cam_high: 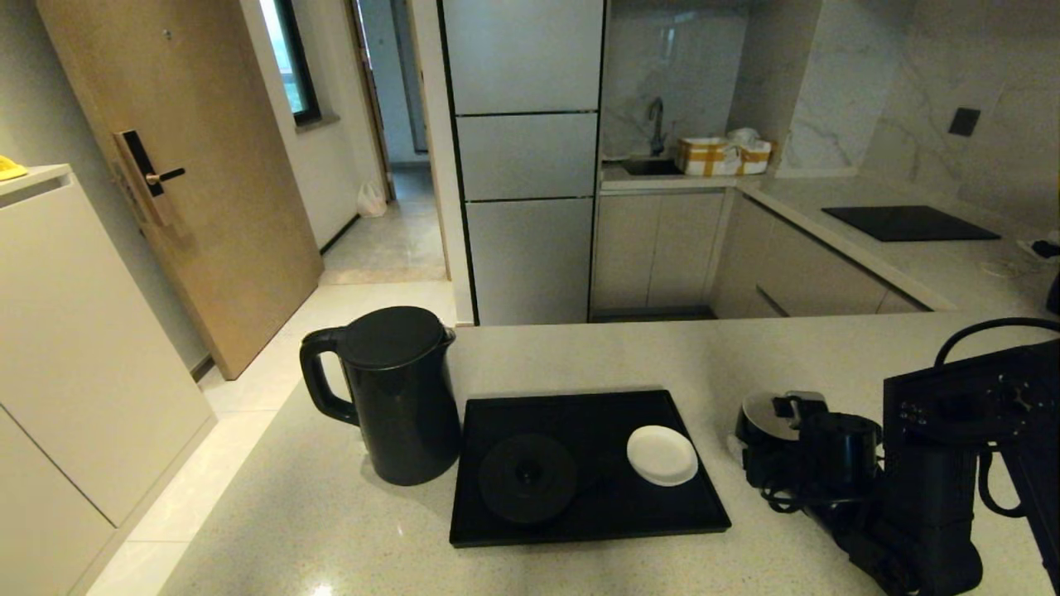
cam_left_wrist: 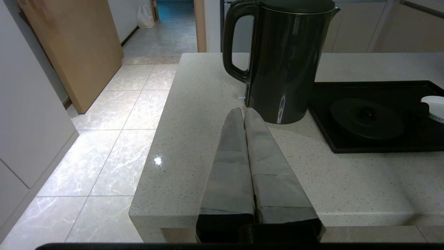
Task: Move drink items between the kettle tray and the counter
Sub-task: Return the tea cup to its original position
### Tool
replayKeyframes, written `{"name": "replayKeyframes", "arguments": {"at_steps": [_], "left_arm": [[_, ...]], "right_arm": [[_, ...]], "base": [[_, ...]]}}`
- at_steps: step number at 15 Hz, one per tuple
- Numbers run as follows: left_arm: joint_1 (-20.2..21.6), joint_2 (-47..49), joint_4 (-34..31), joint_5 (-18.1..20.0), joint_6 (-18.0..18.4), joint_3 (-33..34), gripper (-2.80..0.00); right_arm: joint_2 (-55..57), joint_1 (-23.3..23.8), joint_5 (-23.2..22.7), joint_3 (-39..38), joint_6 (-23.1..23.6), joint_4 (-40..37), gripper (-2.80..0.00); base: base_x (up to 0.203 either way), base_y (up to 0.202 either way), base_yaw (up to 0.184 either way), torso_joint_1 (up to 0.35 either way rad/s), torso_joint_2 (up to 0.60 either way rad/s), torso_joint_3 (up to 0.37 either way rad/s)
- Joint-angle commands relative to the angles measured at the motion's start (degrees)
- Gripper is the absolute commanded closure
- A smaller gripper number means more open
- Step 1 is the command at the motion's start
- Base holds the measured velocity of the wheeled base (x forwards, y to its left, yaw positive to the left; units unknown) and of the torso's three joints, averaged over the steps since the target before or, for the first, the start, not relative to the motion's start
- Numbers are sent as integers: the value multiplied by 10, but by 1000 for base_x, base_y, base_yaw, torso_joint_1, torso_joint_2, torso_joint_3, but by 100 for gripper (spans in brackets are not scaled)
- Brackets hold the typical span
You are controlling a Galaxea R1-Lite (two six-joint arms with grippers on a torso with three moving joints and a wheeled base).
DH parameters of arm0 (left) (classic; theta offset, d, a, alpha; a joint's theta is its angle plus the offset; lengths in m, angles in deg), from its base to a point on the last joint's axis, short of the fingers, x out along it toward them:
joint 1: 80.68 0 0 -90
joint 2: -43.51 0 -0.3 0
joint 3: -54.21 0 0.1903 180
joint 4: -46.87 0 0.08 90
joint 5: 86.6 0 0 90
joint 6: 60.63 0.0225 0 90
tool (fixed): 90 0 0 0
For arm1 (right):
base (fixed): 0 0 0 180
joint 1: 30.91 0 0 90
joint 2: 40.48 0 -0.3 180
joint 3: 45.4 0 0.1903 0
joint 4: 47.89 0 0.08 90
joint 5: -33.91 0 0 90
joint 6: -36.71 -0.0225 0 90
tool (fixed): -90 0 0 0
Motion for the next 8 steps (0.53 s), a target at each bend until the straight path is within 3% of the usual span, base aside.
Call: {"name": "replayKeyframes", "arguments": {"at_steps": [1,8], "left_arm": [[1,1,0,0,0,0,0],[0,1,0,0,0,0,0]], "right_arm": [[-37,-29,10,-13,-1,7,0],[-51,-106,60,-1,2,7,0]], "base": [[0,0,0,0,0,0],[0,0,0,0,0,0]]}}
